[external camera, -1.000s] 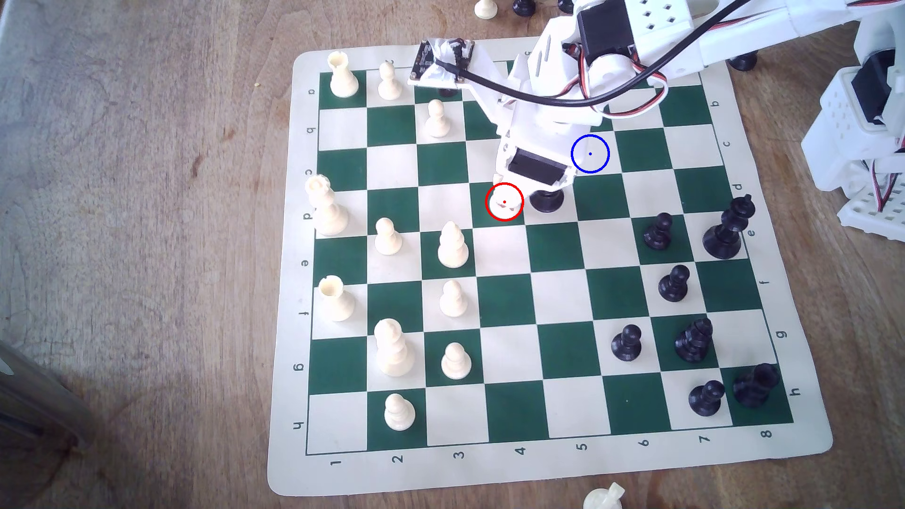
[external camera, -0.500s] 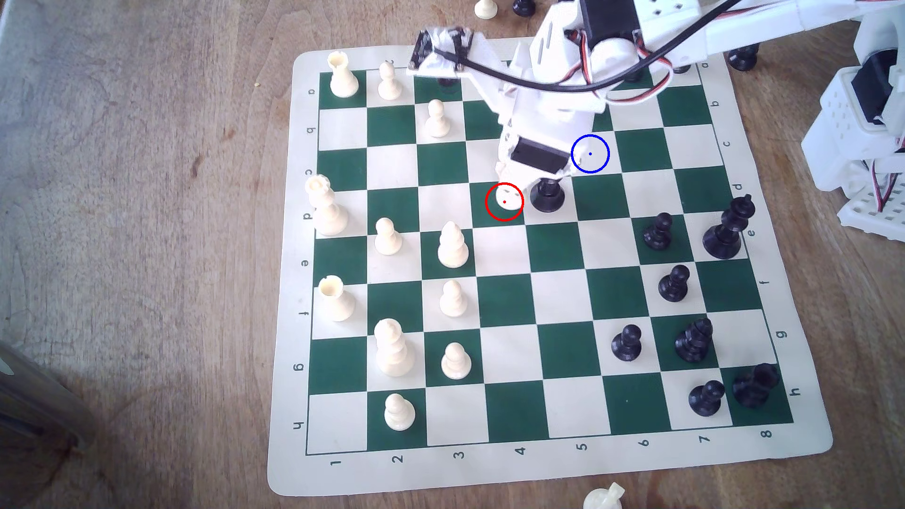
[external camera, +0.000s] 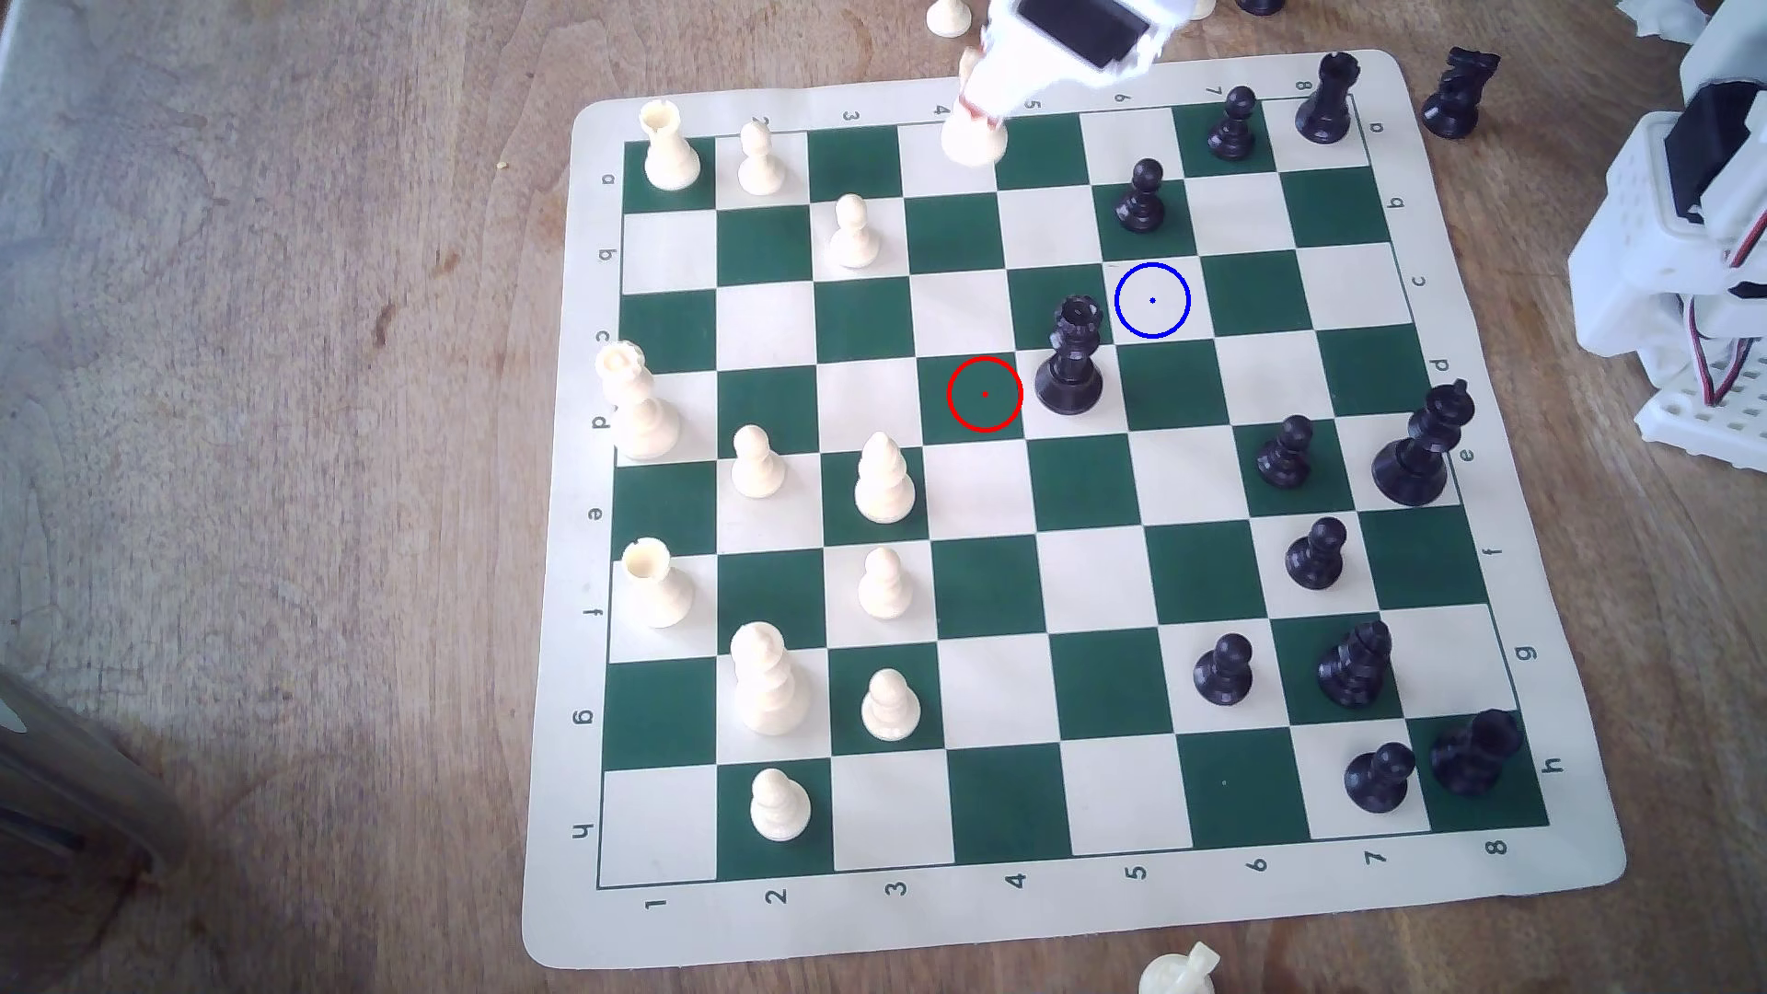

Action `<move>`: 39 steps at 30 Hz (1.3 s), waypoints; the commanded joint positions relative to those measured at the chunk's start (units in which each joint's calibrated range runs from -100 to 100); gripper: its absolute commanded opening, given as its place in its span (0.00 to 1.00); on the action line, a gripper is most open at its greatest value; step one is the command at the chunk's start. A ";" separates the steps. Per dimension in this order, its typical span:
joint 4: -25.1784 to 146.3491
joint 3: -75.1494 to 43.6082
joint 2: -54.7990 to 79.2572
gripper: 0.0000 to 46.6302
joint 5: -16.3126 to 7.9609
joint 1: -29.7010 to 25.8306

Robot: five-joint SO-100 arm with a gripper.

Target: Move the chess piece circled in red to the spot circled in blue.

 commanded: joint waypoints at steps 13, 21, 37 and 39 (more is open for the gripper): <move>-4.29 32.87 -20.35 0.00 0.05 1.11; -14.69 39.13 -12.38 0.00 -0.93 -0.14; -18.62 42.12 -8.89 0.00 -1.86 -3.35; -18.79 42.12 -8.72 0.00 -1.56 -2.96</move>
